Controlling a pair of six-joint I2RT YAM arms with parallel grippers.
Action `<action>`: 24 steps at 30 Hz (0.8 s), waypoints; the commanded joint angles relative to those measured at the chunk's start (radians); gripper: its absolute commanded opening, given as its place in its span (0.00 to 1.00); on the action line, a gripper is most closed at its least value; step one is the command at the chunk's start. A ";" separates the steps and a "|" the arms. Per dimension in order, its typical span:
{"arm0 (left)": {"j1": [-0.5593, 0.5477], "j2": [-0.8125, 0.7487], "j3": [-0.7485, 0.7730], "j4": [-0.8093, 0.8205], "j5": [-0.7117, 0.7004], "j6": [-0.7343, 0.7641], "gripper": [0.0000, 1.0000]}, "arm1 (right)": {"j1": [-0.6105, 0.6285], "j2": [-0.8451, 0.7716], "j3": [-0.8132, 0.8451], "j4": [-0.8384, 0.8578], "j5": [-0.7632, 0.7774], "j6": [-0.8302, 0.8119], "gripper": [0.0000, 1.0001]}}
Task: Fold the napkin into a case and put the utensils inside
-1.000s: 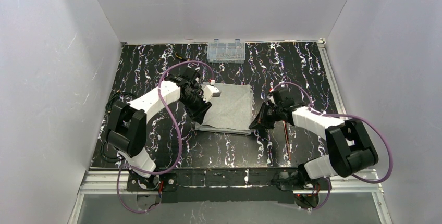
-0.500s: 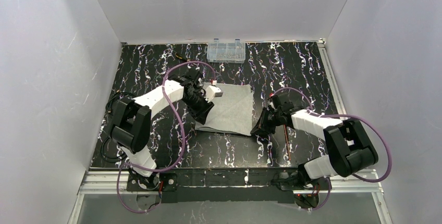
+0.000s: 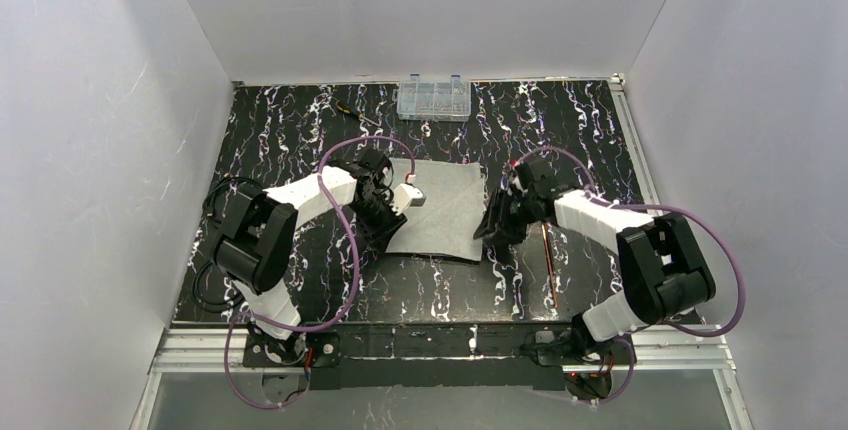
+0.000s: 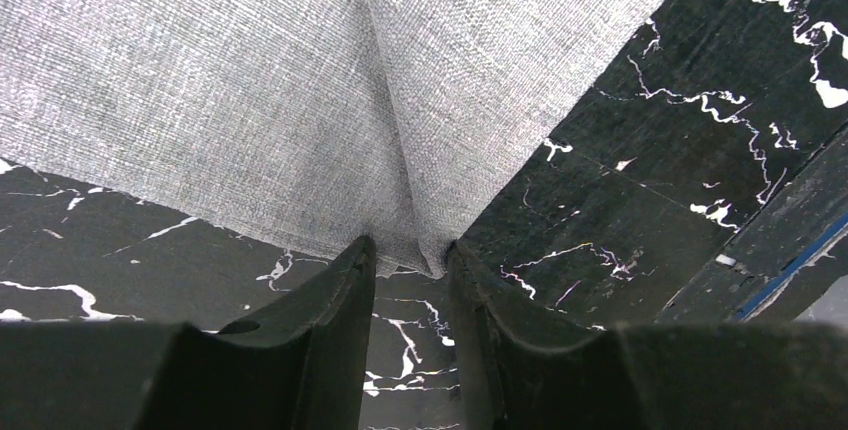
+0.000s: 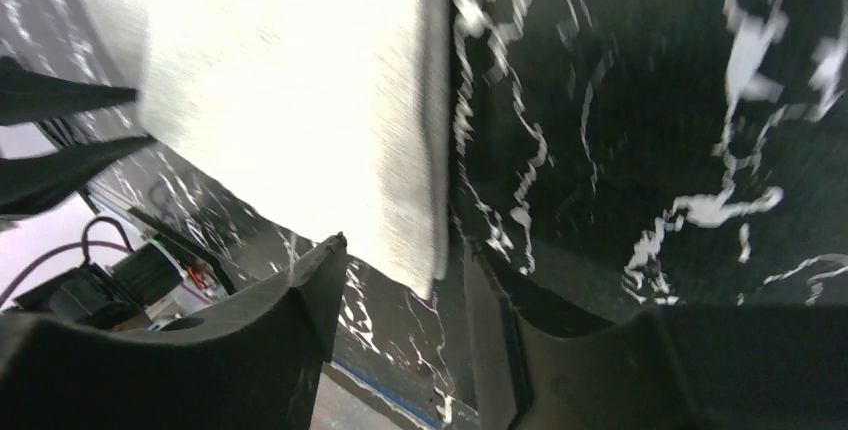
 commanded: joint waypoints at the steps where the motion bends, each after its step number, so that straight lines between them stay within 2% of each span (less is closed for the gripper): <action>1: -0.002 -0.038 -0.011 0.005 -0.028 0.018 0.31 | -0.062 0.012 0.184 -0.092 0.035 -0.104 0.58; 6: -0.003 -0.035 0.002 0.003 -0.013 0.000 0.31 | -0.107 0.106 0.354 -0.109 0.130 -0.146 0.59; 11: -0.001 -0.046 0.016 -0.012 0.011 -0.011 0.30 | -0.107 0.272 0.485 -0.109 0.185 -0.194 0.49; 18: 0.000 -0.058 0.017 -0.027 0.028 -0.010 0.30 | -0.108 0.384 0.584 -0.097 0.198 -0.205 0.48; 24: 0.000 -0.055 0.014 -0.032 0.024 0.000 0.30 | -0.109 0.421 0.595 -0.053 0.160 -0.188 0.43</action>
